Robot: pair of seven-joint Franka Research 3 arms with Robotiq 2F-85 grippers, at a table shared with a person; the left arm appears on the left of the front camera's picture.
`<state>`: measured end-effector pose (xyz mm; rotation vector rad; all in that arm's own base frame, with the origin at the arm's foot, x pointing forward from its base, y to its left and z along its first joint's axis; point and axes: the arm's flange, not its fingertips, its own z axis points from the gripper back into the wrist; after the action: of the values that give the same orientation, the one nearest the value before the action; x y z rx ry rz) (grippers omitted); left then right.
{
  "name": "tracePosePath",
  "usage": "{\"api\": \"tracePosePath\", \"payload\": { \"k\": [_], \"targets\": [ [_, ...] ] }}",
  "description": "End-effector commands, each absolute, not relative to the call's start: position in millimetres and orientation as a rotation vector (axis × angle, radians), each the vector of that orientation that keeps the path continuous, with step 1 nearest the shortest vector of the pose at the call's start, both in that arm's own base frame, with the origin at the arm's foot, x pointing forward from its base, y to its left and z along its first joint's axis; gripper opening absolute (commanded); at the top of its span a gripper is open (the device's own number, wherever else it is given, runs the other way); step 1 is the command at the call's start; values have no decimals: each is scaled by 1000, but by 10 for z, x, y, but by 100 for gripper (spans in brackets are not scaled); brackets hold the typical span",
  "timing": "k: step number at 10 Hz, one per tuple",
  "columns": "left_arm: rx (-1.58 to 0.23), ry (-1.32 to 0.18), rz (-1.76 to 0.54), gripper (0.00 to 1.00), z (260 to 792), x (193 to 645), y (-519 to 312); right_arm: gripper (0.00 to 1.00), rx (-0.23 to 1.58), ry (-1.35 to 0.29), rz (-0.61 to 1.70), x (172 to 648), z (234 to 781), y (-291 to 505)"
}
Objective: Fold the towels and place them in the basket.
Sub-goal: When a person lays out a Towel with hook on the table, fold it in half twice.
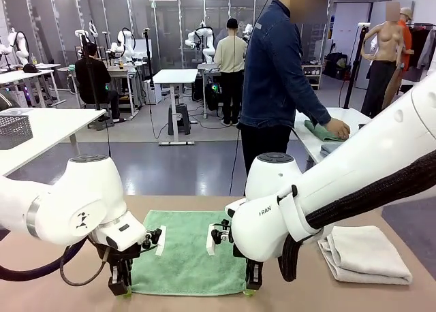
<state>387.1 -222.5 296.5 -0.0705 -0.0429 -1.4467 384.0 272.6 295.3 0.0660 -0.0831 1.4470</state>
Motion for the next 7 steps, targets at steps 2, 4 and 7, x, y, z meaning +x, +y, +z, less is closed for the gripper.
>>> {"api": "tracePosePath", "payload": {
  "k": [2,4,7],
  "targets": [
    [-69,-29,-1465,0,2925,3889,-2168,0,65,-54,1426,3826,2928,2720],
    [-80,-36,-1467,0,2966,3859,-2176,0,61,-51,1428,3820,2981,2722],
    [-92,-80,-1431,0,3297,3644,-2170,0,55,-63,1462,3644,3284,2735]
  ]
}}
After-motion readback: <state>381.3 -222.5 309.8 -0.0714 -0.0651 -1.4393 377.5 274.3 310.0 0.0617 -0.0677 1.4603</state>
